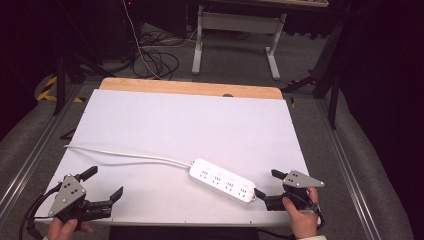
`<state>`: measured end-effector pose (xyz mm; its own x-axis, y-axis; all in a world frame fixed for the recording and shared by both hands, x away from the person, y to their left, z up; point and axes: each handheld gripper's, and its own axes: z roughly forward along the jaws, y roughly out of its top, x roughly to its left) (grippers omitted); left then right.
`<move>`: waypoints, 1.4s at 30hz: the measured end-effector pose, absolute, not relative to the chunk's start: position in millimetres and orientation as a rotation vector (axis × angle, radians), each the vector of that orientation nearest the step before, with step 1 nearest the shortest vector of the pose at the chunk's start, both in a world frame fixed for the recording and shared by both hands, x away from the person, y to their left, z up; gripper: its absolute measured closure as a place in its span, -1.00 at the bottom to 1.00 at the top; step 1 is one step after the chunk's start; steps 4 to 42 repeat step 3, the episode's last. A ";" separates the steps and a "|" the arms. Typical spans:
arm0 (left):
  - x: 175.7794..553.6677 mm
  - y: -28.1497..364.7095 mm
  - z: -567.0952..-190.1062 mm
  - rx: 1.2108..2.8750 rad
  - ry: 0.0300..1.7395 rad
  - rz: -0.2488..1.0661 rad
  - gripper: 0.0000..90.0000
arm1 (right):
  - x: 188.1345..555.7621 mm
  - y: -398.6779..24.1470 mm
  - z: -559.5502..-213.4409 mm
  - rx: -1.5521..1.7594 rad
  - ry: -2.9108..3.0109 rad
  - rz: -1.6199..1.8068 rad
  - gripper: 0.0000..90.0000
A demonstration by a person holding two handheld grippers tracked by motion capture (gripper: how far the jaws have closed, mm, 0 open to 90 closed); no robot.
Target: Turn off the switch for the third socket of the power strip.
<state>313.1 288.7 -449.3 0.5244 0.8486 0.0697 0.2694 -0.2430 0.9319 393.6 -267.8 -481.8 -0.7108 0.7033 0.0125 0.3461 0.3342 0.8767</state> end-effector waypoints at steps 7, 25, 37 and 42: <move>313.5 289.3 -449.4 1.773 0.942 0.721 -0.92 | 392.7 -268.7 -480.2 0.929 2.209 1.329 -0.85; 313.5 289.3 -449.4 1.773 0.942 0.721 -0.92 | 392.7 -268.7 -480.2 0.929 2.209 1.329 -0.85; 313.5 289.3 -449.4 1.773 0.942 0.721 -0.92 | 392.7 -268.7 -480.2 0.929 2.209 1.329 -0.85; 313.5 289.3 -449.4 1.773 0.942 0.721 -0.92 | 392.7 -268.7 -480.2 0.929 2.209 1.329 -0.85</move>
